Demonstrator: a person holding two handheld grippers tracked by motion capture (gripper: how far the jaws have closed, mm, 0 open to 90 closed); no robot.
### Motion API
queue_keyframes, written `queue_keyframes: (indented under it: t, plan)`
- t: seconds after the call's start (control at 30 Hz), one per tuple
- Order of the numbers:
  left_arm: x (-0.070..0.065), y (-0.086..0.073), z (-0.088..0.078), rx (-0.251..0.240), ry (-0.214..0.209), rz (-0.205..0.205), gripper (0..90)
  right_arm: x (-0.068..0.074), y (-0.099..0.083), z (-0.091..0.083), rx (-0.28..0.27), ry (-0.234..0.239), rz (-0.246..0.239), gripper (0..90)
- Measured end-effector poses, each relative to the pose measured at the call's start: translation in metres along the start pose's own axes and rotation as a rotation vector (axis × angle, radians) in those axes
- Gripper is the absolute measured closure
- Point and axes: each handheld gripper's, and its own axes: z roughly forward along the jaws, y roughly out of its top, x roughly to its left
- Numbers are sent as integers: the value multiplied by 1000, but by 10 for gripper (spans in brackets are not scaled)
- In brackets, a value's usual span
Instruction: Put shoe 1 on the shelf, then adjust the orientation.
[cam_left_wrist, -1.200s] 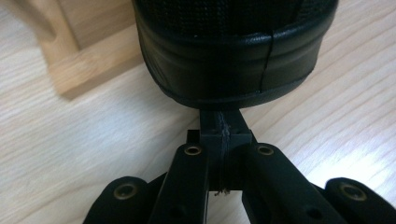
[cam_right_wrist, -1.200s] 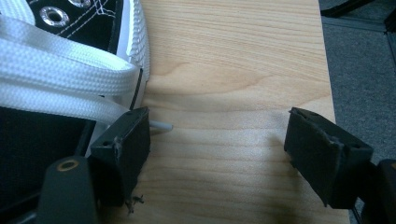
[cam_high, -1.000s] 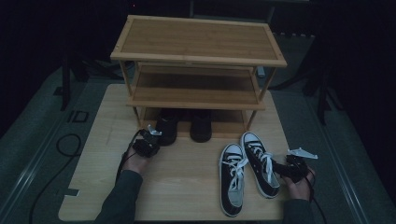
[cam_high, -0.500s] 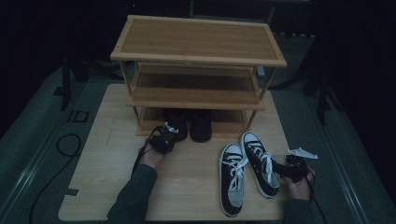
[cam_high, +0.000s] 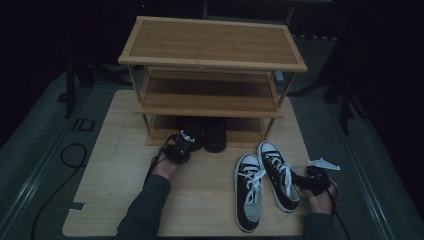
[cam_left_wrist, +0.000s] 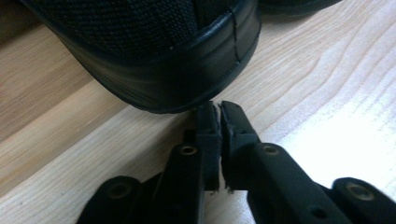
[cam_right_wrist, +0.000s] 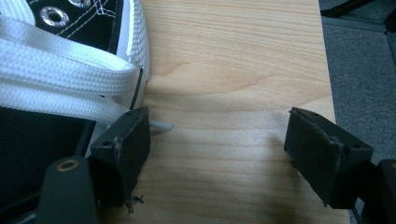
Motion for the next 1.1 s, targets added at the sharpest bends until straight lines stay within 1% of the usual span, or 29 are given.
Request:
queue_keyframes:
  t: [0.1, 0.17, 0.23, 0.33, 0.4, 0.43, 0.5, 0.57, 0.6, 0.67, 0.77, 0.93, 0.97, 1.0, 1.1]
  plan:
    - [0, -2, -5, -12, 1, 2, 803, 0, 0, 0, 0, 0, 0, 222]
    - [1, -5, -9, -30, -2, -2, 764, 0, 0, 0, 0, 0, 0, 222]
    - [3, -8, -15, -45, 2, -11, 734, 0, 0, 0, 0, 0, 0, 223]
    - [8, -14, -20, -62, 15, -29, 658, 0, 0, 0, 0, 0, 0, 222]
    - [13, -21, -24, -66, 21, -47, 644, 0, 0, 0, 0, 0, -1, 223]
    - [13, -21, -24, -66, 21, -47, 635, 0, 0, 0, 0, 0, -1, 223]
    - [20, -30, -27, -57, 36, -75, 624, 0, 0, 0, 1, -1, -1, 223]
    - [24, -35, -30, -59, 37, -89, 610, 0, 0, 0, 0, -1, -1, 223]
    - [24, -35, -30, -59, 37, -89, 607, 0, 0, 0, 0, -1, -1, 223]
    - [29, -44, -34, -62, 39, -102, 603, 0, 0, 0, 1, -2, 0, 223]
    - [32, -50, -38, -59, 54, -117, 595, 0, 0, 0, 1, 0, -2, 223]
    - [35, -59, -41, -67, 48, -117, 582, 0, 1, 0, 7, 3, -4, 223]
    - [35, -61, -41, -65, 47, -111, 582, 0, 1, 0, 7, 3, -5, 223]
    - [36, -61, -41, -61, 48, -106, 579, 0, 1, 0, 9, 3, -5, 223]
    - [38, -63, -40, -69, 48, -110, 571, 0, 2, 0, 17, 3, -6, 223]
